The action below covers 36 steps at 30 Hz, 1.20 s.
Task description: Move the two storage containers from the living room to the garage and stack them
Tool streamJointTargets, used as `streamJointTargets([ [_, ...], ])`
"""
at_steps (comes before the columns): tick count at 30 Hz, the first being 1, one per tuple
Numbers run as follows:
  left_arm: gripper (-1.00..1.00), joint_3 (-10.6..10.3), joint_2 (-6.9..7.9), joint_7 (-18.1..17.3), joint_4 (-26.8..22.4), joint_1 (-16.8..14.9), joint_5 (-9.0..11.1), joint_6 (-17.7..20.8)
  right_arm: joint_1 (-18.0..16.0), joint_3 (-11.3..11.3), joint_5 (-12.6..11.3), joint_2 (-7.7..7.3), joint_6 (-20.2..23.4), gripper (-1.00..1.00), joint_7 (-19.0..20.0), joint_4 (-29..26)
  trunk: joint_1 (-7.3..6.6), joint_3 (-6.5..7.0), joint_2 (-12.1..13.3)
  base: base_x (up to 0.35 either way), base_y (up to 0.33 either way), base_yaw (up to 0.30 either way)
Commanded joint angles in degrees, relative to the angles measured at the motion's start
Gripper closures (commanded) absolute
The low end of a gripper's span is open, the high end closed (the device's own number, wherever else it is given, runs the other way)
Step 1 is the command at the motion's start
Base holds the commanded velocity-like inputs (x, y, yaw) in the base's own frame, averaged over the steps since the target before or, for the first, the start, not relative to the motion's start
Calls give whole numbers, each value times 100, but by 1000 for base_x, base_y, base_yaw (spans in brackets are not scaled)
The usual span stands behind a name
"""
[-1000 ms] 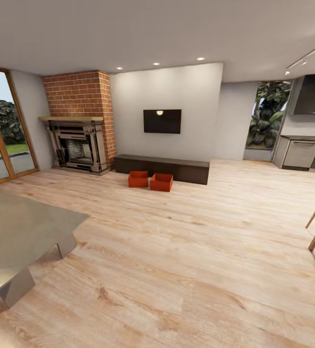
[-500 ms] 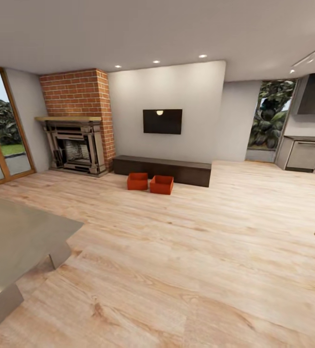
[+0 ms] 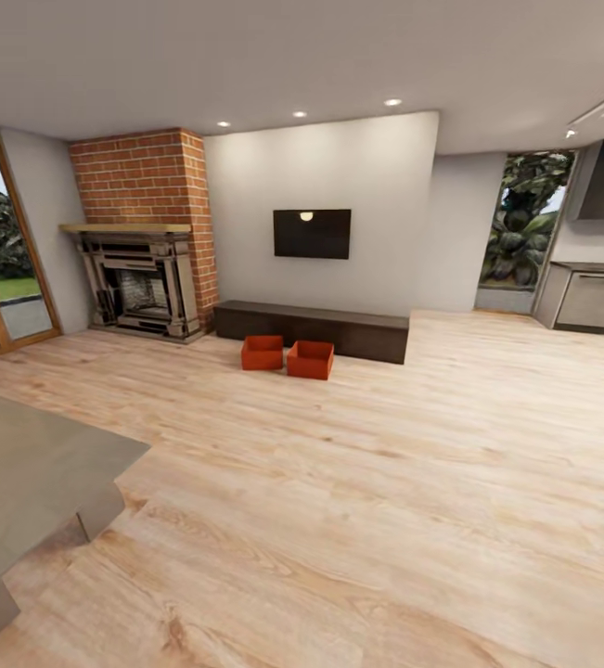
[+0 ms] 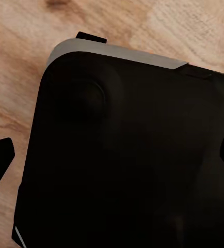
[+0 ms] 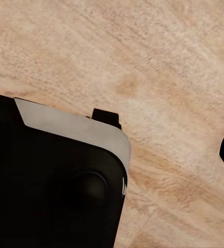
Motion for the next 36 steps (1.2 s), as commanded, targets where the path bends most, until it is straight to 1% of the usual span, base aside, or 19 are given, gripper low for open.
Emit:
streamJointTargets([
  [1, -100, -5, -1, 0, -3, 0, 32, -12, -7, 45, -19, 1, -31, -100, -16, 18, 3, -5, -2, 322, 0, 0],
  [36, -100, -3, -8, 0, -2, 0, 32, -10, -7, 45, -19, 0, -31, -100, -16, 18, 3, -5, -2, 322, 0, 0],
])
